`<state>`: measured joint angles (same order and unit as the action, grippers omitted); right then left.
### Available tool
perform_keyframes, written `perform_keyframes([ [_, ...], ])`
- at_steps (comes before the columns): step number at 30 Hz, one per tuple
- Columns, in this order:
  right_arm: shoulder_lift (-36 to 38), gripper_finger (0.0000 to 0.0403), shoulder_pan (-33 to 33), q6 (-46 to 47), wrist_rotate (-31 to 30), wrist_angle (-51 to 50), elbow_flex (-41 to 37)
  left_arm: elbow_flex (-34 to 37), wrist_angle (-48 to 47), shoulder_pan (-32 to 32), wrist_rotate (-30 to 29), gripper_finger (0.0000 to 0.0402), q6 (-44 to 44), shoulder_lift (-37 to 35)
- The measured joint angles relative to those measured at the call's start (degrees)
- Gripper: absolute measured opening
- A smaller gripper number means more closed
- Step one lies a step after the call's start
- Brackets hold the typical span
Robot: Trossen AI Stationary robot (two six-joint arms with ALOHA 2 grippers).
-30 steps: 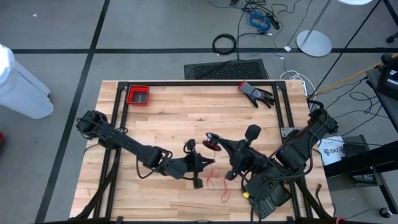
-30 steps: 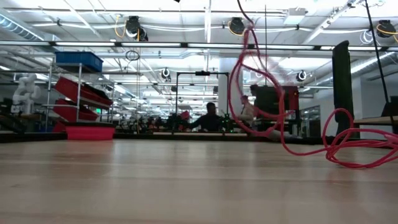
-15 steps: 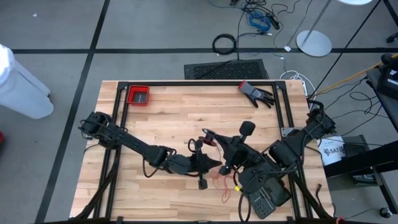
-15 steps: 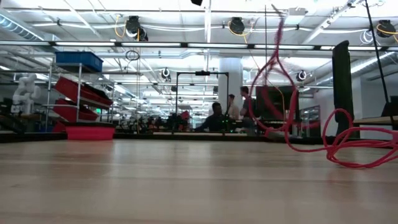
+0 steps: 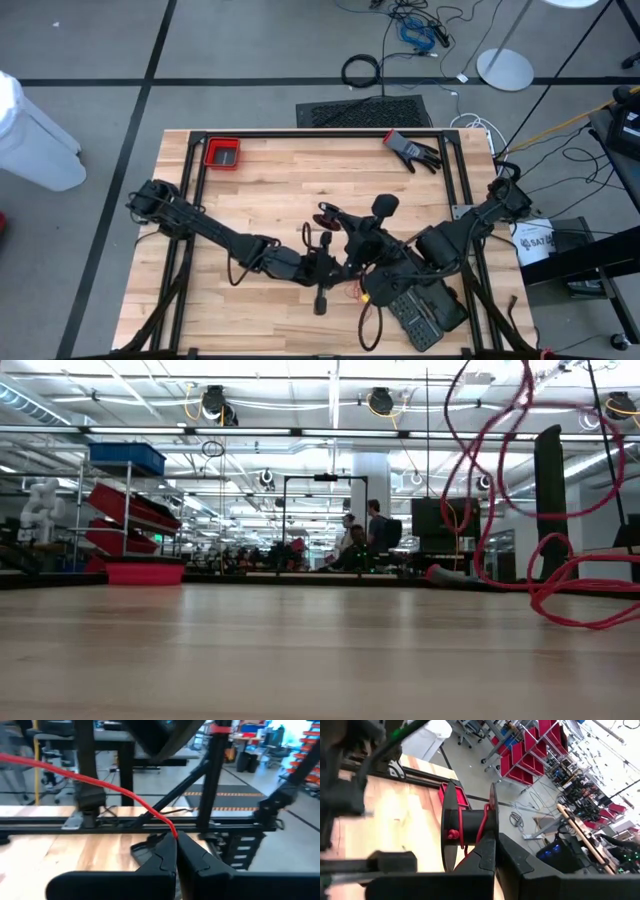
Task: Coil cords
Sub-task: Coil the red wire onto the spool
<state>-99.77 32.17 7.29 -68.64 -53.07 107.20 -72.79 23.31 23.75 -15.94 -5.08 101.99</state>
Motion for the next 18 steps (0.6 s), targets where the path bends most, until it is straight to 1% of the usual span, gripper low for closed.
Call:
perform_keyframes([
  [3, 0.00, 0.0000, 0.08, -0.29, 1.09, -0.85, 0.00, -0.02, -0.28, 0.67, 0.11, 0.0000, 0.91, -1.22],
  [8, 0.11, 0.0000, 0.14, -0.63, 8.49, -1.18, 0.00, 0.00, -2.93, 2.52, -0.17, 0.0000, 2.47, -4.78],
  [13, 0.17, 0.0000, 0.12, -0.46, 8.79, -1.43, 0.02, -0.01, -6.52, 4.42, -1.33, 0.0000, 2.59, -8.56],
  [18, 0.20, 0.0000, 0.12, -0.48, 9.13, -1.87, 0.04, -0.02, -10.89, 6.80, -7.45, 0.0000, 5.09, -11.58],
])
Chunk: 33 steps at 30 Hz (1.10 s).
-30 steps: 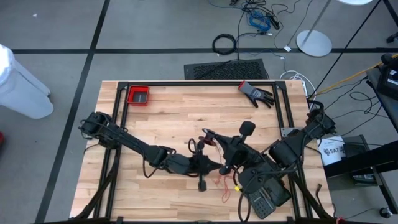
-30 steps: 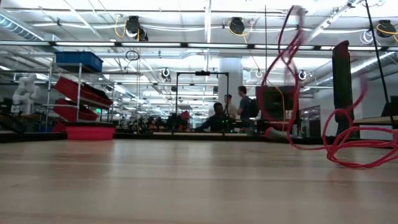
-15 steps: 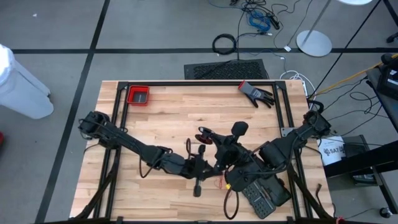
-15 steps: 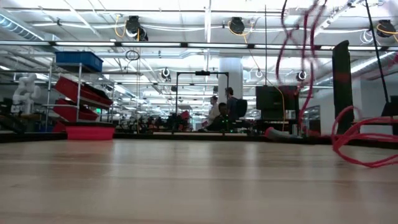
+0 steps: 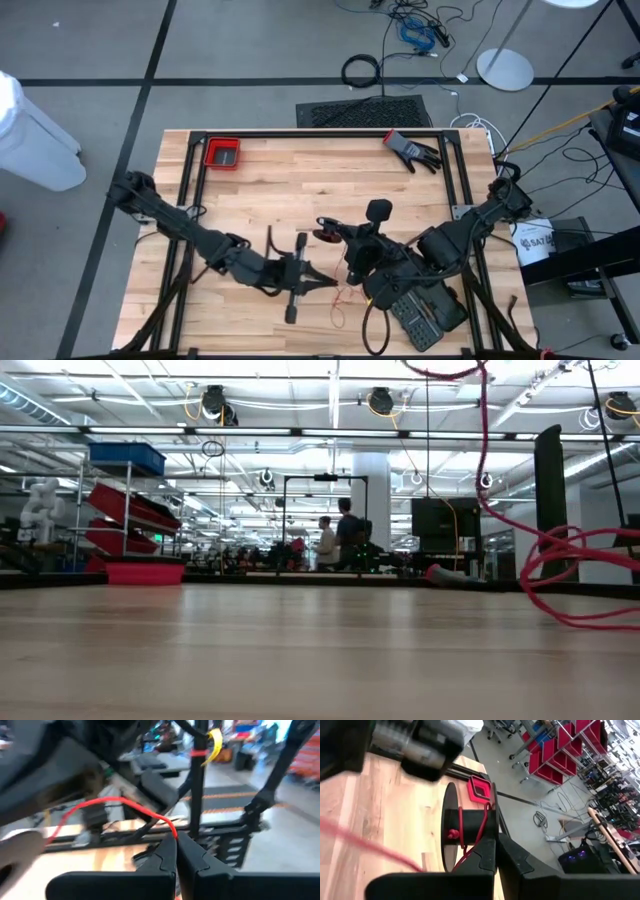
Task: Coil cords
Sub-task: Coil the red wire onto the spool
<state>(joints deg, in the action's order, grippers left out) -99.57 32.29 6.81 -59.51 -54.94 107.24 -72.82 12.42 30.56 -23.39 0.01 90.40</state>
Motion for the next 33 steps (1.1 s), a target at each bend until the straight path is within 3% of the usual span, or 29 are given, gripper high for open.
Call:
perform_keyframes([
  [13, 0.42, 0.0000, -0.09, 0.07, 7.48, -1.64, 0.00, 0.00, -14.25, 4.47, -19.46, 0.0000, 0.86, -6.66],
  [18, 1.84, 0.0000, 0.65, 2.26, 7.55, -1.53, 0.00, 0.00, -21.49, 5.65, -27.19, 0.0000, -0.09, -8.12],
  [33, 3.67, 0.0000, 5.54, -0.52, 7.58, 4.26, 0.04, 0.02, -26.92, 5.47, -29.65, 0.0000, -1.73, -8.50],
])
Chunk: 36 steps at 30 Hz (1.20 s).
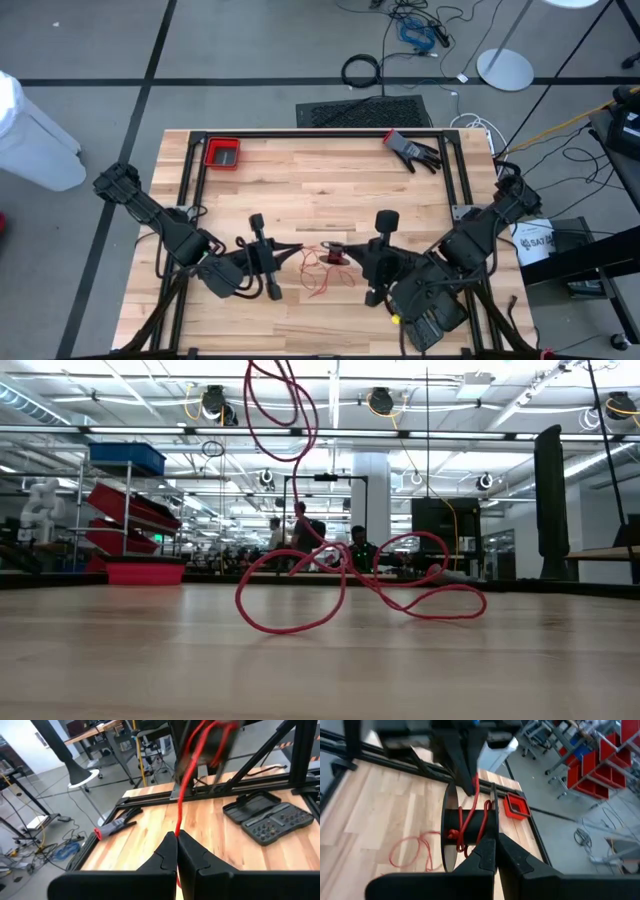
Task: Coil cords
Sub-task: Coil the red wire onto the spool
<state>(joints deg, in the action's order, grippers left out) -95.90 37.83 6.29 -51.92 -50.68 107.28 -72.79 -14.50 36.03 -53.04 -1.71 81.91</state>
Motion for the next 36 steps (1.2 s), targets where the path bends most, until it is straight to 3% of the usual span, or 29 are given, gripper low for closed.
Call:
perform_keyframes([
  [11, 0.05, 0.0000, 2.37, -8.27, -0.26, 10.22, 0.00, 0.00, -2.12, -1.27, -0.65, 0.0000, -2.49, 1.69],
  [36, 0.05, 0.0000, 1.61, -5.03, -0.39, 7.63, 0.00, 0.00, 6.94, -2.57, 3.72, 0.0000, -0.55, 4.00],
])
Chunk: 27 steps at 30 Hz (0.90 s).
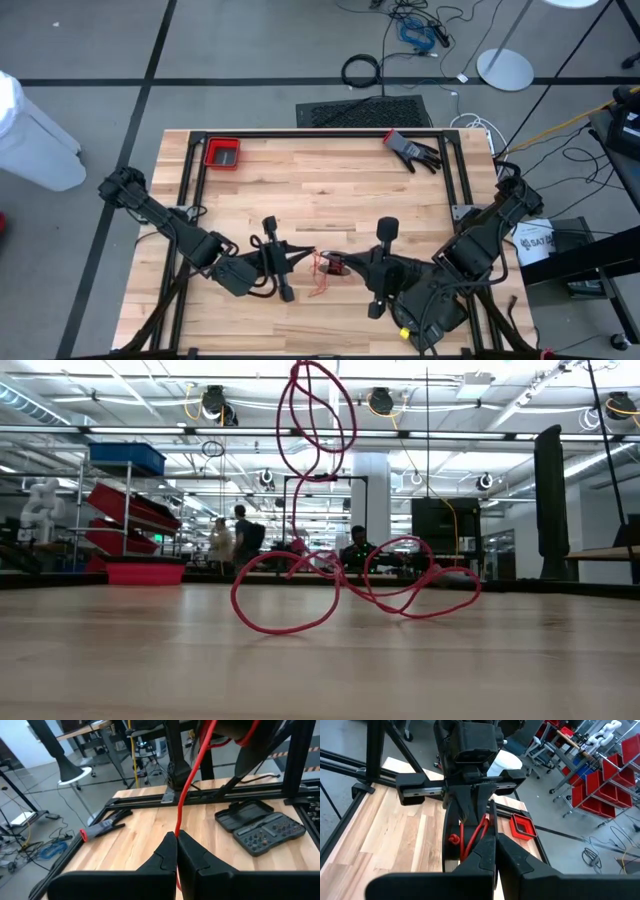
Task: Coil cords
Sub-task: Coil the red wire onto the spool
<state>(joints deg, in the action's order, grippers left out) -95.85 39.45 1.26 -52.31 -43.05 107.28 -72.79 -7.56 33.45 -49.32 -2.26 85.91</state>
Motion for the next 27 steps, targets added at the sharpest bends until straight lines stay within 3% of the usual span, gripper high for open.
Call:
perform_keyframes([
  [7, 0.00, 0.0000, -0.14, 0.02, -0.07, -0.07, 0.00, 0.00, -0.35, -0.02, 2.61, 0.0011, -0.20, 0.00],
  [17, 0.00, 0.0000, -0.56, 0.80, -0.07, -1.95, 0.00, 0.00, -0.47, 0.60, 3.70, 0.0099, 0.47, 0.00],
  [27, 0.00, 0.0000, -2.02, 5.18, -0.07, -6.12, 0.00, 0.04, -0.17, 5.65, -6.70, 0.0155, 4.63, -2.72],
])
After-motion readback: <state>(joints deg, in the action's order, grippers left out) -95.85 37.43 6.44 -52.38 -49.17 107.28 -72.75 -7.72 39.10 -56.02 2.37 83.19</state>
